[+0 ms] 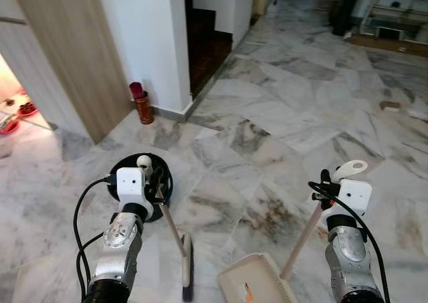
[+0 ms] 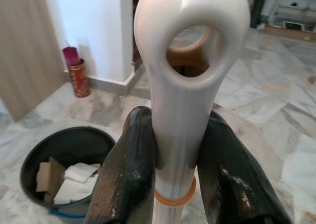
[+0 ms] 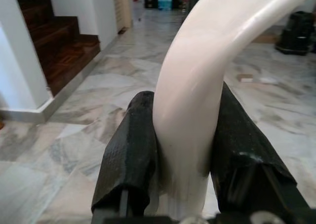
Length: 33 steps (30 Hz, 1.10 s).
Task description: Sweep floor
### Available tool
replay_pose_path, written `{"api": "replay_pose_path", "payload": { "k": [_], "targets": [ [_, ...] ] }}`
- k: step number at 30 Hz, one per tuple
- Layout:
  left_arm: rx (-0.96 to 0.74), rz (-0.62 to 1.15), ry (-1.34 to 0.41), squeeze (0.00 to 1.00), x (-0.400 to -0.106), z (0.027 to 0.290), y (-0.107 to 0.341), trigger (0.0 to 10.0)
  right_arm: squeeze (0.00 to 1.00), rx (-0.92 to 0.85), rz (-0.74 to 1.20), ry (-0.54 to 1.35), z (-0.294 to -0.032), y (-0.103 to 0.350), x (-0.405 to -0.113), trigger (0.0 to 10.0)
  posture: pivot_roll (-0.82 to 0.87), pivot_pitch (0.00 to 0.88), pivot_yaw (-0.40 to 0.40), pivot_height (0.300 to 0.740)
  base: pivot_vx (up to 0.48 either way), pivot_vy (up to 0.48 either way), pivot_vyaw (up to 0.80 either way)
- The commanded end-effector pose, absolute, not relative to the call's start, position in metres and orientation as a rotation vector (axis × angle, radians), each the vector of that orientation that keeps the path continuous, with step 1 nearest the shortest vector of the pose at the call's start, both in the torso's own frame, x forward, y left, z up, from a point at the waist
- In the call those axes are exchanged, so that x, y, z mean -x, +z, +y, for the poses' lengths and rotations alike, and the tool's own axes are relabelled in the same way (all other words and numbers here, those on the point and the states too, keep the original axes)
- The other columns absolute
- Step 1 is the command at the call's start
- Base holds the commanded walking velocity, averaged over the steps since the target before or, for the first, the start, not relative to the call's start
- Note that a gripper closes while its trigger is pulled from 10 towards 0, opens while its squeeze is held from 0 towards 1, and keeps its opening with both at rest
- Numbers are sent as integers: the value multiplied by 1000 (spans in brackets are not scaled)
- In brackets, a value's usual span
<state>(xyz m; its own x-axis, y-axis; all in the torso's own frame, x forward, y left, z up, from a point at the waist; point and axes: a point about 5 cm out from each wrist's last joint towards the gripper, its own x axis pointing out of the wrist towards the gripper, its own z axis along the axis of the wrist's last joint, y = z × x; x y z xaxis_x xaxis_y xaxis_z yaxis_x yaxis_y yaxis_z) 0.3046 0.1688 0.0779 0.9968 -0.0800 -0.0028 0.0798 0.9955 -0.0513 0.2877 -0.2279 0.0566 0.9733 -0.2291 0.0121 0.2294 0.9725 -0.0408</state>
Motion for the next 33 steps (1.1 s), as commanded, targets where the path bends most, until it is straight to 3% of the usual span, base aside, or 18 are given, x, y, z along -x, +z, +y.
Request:
{"api": "replay_pose_path", "payload": {
  "k": [1, 33],
  "targets": [
    [46, -19, -83, 0, -309, 170, 84, 10000, 0, 48, -31, -232, -229, 63, -292, 10000, -59, 0, 31, 740, 0, 0, -800],
    [43, -9, -99, 0, -310, 167, 82, 10000, 0, 74, -38, -275, -236, 65, -293, 10000, -59, 0, 26, 740, 0, 0, -800]
  ]
}}
